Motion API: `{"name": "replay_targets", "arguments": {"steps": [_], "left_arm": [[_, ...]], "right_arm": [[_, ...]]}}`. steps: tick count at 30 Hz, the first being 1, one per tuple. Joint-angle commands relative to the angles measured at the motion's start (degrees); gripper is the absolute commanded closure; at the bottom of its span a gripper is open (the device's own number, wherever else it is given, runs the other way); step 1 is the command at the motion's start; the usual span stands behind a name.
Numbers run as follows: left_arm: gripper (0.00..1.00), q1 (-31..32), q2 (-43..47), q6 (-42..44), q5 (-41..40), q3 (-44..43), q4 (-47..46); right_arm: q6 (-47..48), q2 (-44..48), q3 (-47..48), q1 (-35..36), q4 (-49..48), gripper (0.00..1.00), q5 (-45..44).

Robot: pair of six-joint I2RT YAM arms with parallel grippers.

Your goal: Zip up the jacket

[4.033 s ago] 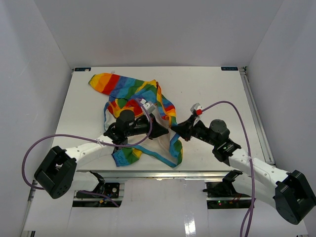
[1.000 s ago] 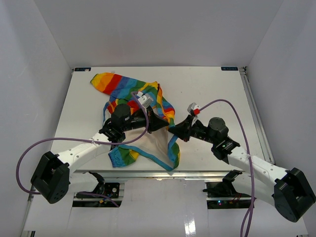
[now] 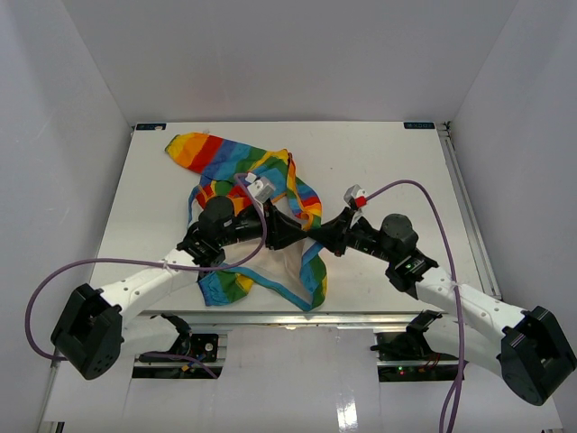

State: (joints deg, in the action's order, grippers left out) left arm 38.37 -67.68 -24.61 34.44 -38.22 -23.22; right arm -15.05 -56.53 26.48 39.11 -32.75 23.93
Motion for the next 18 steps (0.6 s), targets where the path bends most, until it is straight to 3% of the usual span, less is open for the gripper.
{"name": "replay_targets", "arguments": {"steps": [1,18], "left_arm": [[0.49,0.0,2.9,2.0,-1.5,2.4,2.4],[0.53,0.1,-2.2,0.5,-1.2,3.6,-4.9]], "right_arm": [[-0.5,1.6,0.9,0.1,-4.1,0.92,-0.6],[-1.2,1.9,0.2,0.1,-4.9,0.92,0.1]]}}
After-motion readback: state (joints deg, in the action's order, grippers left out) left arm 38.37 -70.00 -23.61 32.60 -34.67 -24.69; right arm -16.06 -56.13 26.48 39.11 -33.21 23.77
